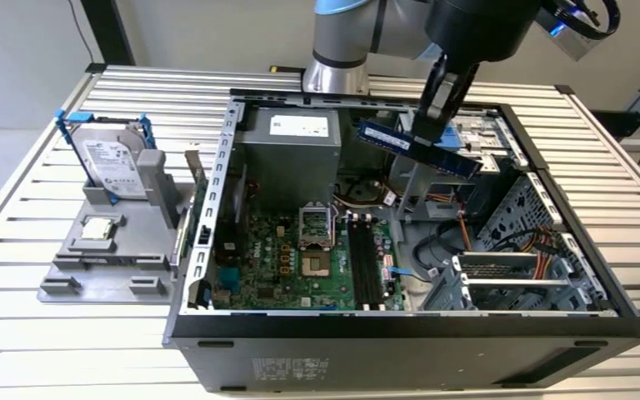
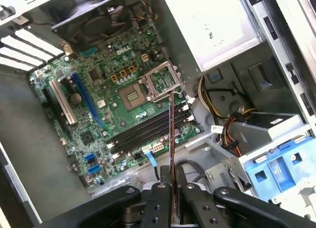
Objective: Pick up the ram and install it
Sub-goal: 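Pick up the ram and move it above insertion slot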
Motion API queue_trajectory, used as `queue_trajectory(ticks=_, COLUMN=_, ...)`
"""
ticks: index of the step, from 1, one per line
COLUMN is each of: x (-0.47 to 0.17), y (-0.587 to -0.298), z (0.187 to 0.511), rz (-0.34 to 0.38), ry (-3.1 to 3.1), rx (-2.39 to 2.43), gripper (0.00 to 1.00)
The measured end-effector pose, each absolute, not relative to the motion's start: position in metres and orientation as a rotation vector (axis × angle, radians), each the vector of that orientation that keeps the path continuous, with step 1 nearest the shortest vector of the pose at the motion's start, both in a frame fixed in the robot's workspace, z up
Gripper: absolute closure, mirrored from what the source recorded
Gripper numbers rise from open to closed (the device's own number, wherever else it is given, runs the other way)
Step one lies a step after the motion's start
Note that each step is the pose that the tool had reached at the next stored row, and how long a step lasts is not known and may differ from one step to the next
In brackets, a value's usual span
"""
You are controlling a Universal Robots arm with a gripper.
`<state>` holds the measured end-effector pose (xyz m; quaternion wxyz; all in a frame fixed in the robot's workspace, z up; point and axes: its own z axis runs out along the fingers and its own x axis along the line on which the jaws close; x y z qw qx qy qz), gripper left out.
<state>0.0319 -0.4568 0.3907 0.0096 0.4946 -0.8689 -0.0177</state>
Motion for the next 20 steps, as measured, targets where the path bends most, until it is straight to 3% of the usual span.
queue_trajectory(ticks=20, x=0.0319, y=-0.4568, z=0.3907, rz=-0.06, ry=-2.947, rx=1.049, gripper=1.0)
